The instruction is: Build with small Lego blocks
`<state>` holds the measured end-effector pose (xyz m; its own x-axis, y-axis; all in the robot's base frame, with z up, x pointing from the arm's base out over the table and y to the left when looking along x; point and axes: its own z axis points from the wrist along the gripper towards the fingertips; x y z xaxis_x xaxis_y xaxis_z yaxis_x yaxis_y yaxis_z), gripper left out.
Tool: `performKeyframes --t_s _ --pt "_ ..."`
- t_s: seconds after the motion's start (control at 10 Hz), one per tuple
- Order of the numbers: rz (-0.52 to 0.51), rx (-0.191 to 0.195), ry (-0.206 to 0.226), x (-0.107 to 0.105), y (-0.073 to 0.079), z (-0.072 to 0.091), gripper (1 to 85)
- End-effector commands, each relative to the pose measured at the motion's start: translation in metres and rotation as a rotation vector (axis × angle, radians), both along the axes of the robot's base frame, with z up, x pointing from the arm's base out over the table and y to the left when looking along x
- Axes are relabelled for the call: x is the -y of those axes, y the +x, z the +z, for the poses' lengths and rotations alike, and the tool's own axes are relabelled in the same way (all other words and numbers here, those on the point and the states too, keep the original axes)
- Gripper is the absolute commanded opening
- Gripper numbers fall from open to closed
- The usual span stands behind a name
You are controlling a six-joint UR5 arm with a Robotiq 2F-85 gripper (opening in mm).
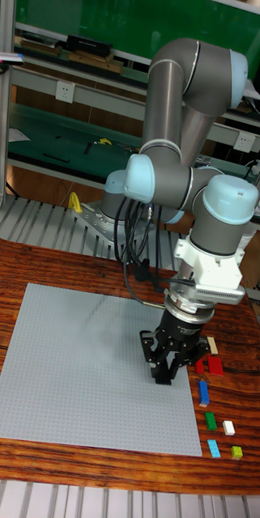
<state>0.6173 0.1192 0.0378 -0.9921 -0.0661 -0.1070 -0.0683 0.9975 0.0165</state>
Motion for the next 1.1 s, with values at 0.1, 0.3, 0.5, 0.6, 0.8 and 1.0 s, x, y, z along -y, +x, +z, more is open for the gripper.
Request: performKeyframes --t_s 0.1,0.3,0.5,0.6,0.8,1.0 --pt "-0.033 0.005 0.012 0.016 0.013 -0.012 1.3" --pt "-0.011 0.020 0.011 0.021 0.026 -0.022 1.3" --pt "0.002 0.019 0.009 0.021 0.037 -0.023 1.3" --pt "0.001 0.017 0.037 0.013 0.036 -0.024 1.3" --pt "0.001 0.019 0.021 0.017 0.037 -0.024 1.3" --pt "-0.015 0.045 0.002 0.023 0.043 -0.023 1.3"
